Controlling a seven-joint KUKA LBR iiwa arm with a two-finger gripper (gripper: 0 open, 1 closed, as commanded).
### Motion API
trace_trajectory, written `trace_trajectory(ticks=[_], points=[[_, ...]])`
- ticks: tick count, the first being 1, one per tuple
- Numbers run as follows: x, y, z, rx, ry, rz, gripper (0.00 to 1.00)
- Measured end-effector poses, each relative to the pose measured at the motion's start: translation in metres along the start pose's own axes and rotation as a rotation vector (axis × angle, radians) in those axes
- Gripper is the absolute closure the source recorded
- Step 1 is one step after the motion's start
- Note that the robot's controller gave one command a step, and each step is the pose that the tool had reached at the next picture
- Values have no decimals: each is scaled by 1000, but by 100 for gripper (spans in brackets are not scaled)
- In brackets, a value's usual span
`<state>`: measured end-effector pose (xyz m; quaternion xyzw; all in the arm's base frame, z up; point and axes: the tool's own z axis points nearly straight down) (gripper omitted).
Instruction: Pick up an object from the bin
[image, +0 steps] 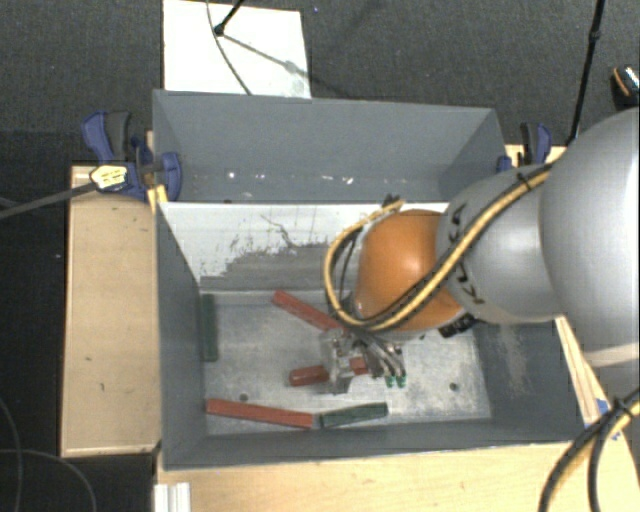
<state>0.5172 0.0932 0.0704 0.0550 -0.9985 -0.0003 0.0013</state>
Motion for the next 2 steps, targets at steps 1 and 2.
trace_trajectory(ticks=[1,2], points=[[18,14,-103,-1,-11,-2,100],[12,4,-210,0,-14,28,100]])
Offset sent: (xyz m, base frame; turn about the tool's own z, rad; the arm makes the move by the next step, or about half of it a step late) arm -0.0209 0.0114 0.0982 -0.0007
